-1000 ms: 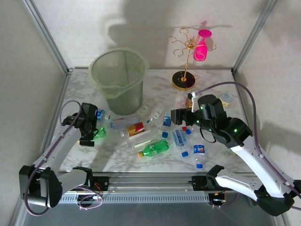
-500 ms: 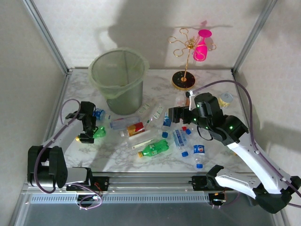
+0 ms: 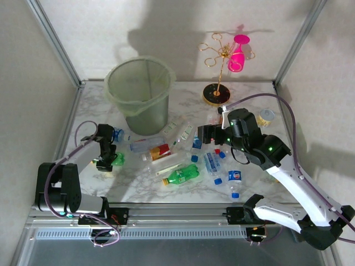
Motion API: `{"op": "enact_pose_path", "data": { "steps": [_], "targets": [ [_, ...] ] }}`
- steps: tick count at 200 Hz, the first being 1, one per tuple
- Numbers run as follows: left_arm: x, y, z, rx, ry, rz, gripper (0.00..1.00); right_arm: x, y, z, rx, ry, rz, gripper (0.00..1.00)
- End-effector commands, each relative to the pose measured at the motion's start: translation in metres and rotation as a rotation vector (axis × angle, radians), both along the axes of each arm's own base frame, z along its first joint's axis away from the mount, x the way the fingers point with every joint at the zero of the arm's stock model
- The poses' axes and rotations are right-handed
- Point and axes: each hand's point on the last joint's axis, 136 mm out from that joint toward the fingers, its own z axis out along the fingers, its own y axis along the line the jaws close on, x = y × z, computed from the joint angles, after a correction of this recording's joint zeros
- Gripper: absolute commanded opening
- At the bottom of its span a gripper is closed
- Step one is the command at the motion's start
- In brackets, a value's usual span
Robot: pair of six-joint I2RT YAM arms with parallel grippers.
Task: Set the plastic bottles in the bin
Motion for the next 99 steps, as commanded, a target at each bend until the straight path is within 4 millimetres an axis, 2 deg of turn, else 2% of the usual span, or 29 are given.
{"op": "enact_pose_path", "data": {
  "steps": [1,15,56,73,99],
  "targets": [
    [-0.003,0.009,0.001,0.038,0.000,-0.002,0.62,0.002,0.002,0.000,0.014,-0.008,-0.013,0.91],
    [-0.003,0.011,0.005,0.051,-0.007,-0.006,0.57,0.002,0.001,0.001,0.018,-0.010,-0.014,0.91],
    [-0.004,0.015,0.021,0.080,0.003,-0.032,0.56,0.003,0.000,0.006,0.015,-0.024,-0.016,0.91],
    [-0.004,0.020,0.039,0.111,-0.026,-0.042,0.55,0.004,-0.001,0.011,0.004,-0.038,-0.017,0.91],
    [-0.005,0.028,0.079,0.174,-0.098,-0.043,0.54,0.006,0.000,0.021,-0.006,-0.059,-0.010,0.91]
  ]
}}
